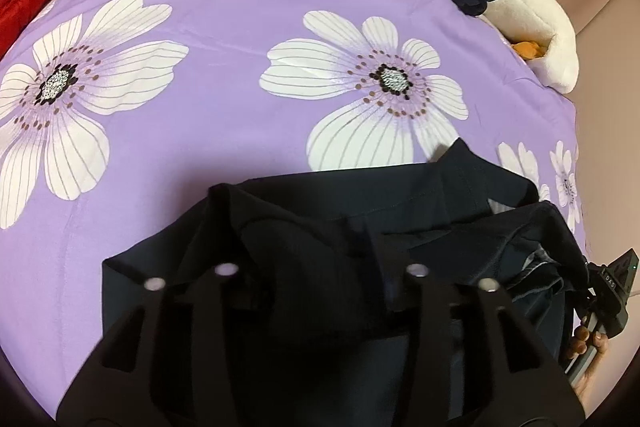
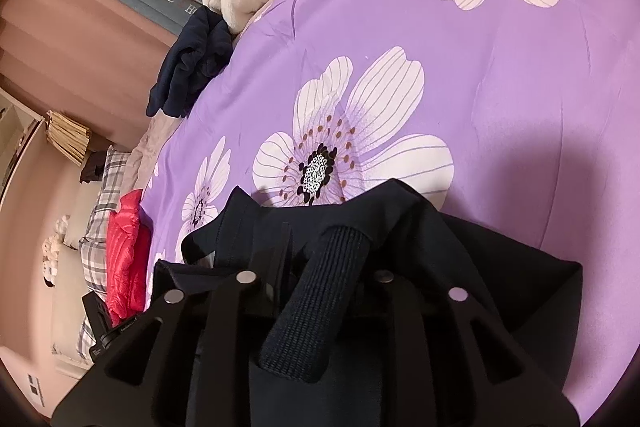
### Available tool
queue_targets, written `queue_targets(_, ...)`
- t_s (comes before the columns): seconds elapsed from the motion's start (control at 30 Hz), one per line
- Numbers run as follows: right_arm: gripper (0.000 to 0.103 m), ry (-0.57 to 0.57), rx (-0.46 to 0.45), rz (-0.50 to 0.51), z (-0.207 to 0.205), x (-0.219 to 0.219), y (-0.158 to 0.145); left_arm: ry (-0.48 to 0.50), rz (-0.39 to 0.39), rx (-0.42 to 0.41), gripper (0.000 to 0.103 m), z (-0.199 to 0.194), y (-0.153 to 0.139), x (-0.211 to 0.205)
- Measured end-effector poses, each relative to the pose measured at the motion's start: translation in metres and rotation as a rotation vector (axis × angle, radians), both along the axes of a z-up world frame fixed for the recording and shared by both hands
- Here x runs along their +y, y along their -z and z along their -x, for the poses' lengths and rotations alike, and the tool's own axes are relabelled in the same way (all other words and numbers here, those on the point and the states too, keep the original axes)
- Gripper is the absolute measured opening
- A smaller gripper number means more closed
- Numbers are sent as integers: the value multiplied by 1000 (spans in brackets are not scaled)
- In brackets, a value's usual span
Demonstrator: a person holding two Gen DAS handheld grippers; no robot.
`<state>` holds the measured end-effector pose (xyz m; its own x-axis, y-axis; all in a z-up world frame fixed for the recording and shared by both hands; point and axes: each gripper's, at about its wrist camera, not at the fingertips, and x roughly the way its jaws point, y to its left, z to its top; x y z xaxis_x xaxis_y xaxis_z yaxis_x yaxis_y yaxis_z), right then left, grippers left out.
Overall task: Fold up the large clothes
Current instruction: 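Lower the held hem onto the jacket body near the collar with both tools, then open both tools and release the hem onto the folded jacket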
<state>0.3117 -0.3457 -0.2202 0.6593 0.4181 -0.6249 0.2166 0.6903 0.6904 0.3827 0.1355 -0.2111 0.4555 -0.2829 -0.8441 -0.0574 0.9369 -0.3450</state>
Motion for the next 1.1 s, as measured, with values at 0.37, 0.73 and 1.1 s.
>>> queue_targets(0.37,61,14,-29,-37,1,-3,-15,-8,18,-33,75,0,-10,-4)
queue_targets(0.73,75,142,-108,61,15,-34,-52,-193,28,-151,98,5,-56,50)
queue_targets(1.1,74,-589,-306,609,6,135,-85,72,-76,-131,98,41,-44,4)
